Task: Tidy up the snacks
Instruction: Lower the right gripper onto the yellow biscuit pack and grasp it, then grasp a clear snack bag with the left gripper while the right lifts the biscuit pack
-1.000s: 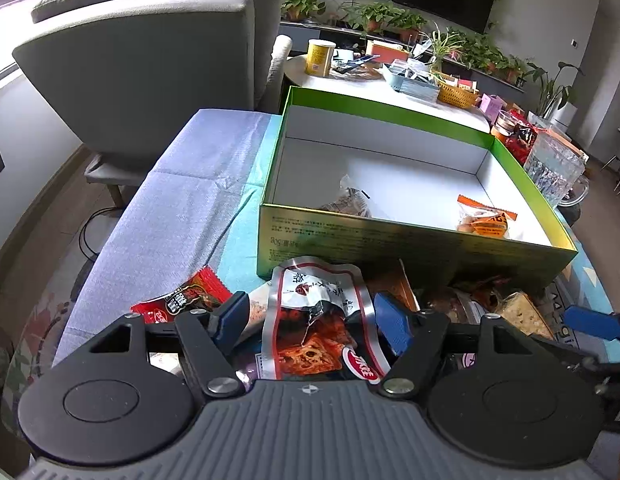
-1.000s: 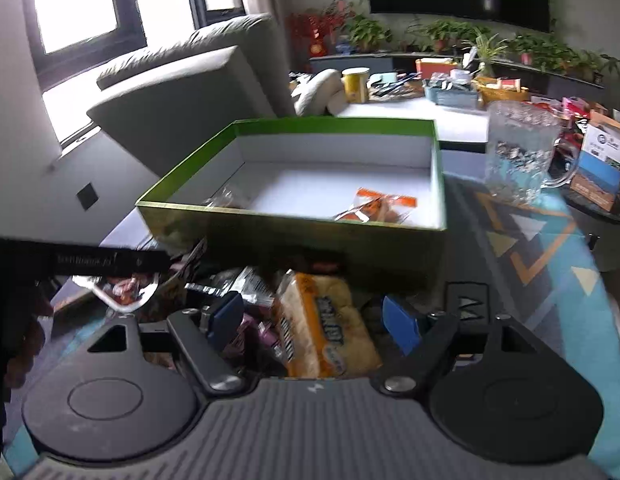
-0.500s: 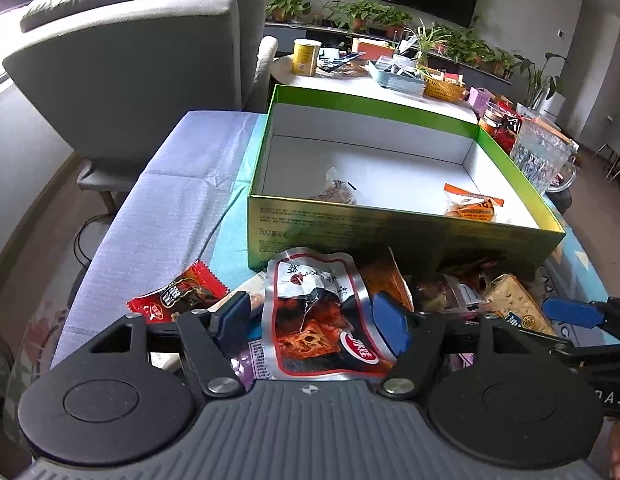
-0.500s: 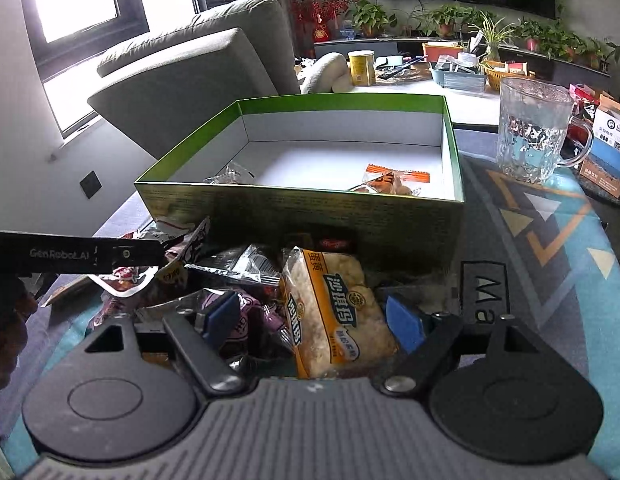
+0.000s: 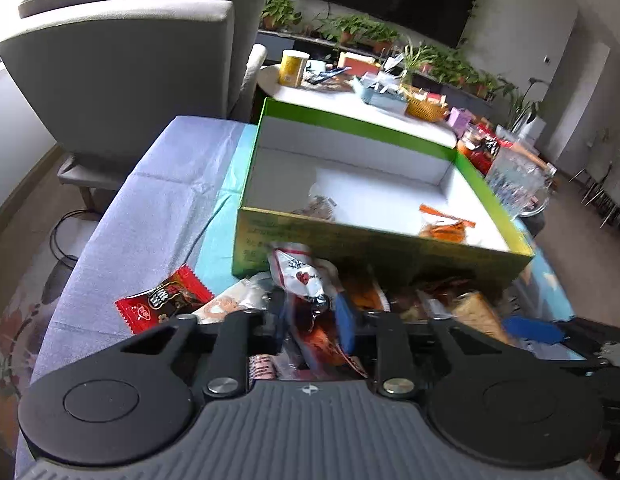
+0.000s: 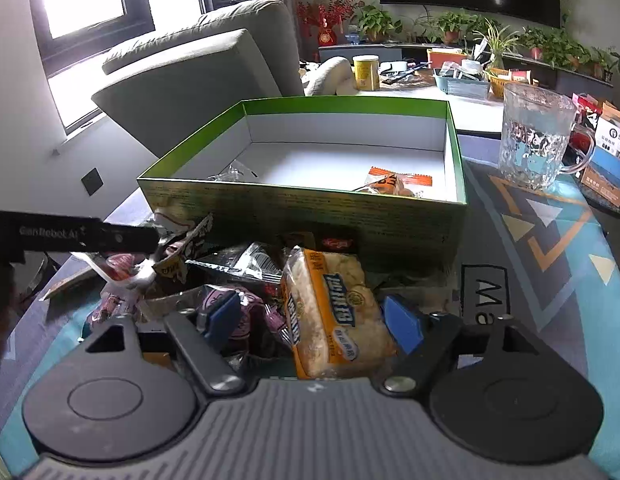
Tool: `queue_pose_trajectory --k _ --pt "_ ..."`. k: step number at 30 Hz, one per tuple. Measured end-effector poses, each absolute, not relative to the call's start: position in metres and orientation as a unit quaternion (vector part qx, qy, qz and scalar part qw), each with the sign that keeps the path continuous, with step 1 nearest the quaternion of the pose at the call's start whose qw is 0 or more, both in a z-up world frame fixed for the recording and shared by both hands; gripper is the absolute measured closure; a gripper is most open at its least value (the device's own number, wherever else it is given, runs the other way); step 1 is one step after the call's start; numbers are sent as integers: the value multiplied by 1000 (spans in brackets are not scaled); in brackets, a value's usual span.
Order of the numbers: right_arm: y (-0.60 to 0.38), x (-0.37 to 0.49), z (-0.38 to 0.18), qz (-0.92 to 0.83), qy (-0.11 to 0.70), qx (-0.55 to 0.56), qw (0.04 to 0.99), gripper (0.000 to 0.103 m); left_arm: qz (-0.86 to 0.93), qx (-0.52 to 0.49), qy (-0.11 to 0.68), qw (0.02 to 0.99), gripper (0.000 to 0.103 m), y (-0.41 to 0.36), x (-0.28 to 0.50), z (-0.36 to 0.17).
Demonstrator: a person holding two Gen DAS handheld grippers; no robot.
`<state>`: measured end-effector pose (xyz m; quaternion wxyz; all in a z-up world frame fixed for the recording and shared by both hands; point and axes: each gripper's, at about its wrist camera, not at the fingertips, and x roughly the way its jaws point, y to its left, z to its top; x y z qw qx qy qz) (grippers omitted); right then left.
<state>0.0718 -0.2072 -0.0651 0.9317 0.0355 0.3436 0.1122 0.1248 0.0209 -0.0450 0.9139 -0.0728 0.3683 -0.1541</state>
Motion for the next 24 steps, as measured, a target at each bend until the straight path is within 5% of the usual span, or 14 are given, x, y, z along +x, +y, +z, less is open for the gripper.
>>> queue_pose_trajectory --k 7,10,24 --pt "-220 69 -66 105 348 35 931 54 -142 -60 370 916 78 16 124 -44" --pt "-224 70 -66 105 354 43 928 53 -130 -55 381 914 56 15 126 -48" --pt "-220 85 -81 126 371 42 919 53 -128 -24 395 910 42 2 134 -54"
